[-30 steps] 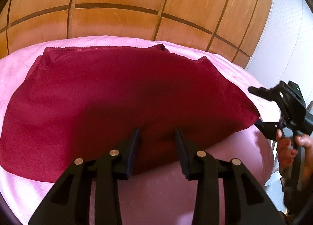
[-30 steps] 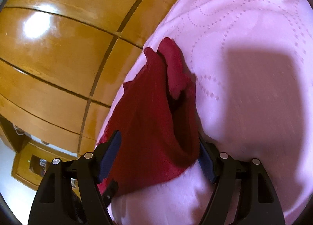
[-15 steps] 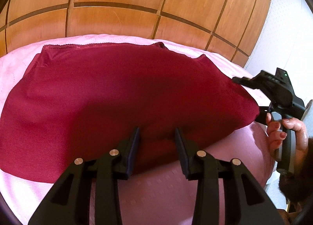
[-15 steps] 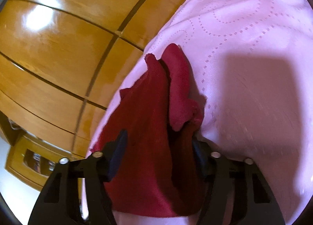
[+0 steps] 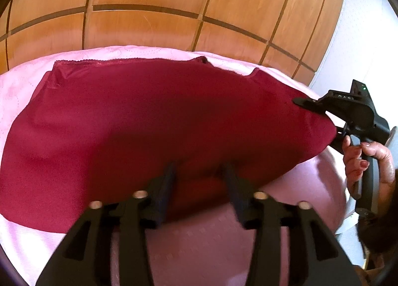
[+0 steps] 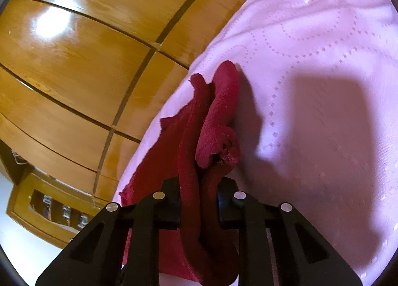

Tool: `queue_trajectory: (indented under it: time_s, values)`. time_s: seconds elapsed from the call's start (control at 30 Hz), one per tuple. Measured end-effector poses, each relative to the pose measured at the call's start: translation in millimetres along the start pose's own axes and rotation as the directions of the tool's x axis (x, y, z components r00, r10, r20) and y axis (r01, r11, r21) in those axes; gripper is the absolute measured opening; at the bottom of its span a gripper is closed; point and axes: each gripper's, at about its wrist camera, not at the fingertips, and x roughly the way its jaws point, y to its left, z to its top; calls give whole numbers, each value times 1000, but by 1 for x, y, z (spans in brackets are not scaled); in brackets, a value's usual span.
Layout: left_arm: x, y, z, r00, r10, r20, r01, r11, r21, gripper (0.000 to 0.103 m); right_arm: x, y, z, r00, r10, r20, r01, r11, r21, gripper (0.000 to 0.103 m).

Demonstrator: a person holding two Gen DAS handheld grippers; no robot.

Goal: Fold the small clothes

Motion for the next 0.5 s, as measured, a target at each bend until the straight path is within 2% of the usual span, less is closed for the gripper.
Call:
queue_trajectory:
  time_s: [0.03, 0.07, 0.2, 0.33, 0.5]
  values:
    - [-5, -1, 2, 1000, -4, 11, 4, 1000, -4, 69, -2, 4, 0, 1000, 3, 1, -3, 1000, -3, 19]
    - [-8, 0, 3, 1000, 2, 24, -2, 1000, -7, 73, -4, 7, 0, 1000, 5, 1, -5, 1000, -5, 19]
    - [-21, 13, 11, 997, 46, 55, -43, 998, -43, 74, -7, 18, 1, 1000, 12, -1, -12, 1000, -7, 19]
    - [-41, 43, 16, 991, 102, 87, -89, 986, -142, 76, -12, 32, 2, 1000, 25, -1, -25, 1000, -7, 19]
    - [-68, 74, 16, 970, 202, 139, -174, 966, -192, 77, -13, 57, 4, 999, 34, 1, -34, 999, -32, 19]
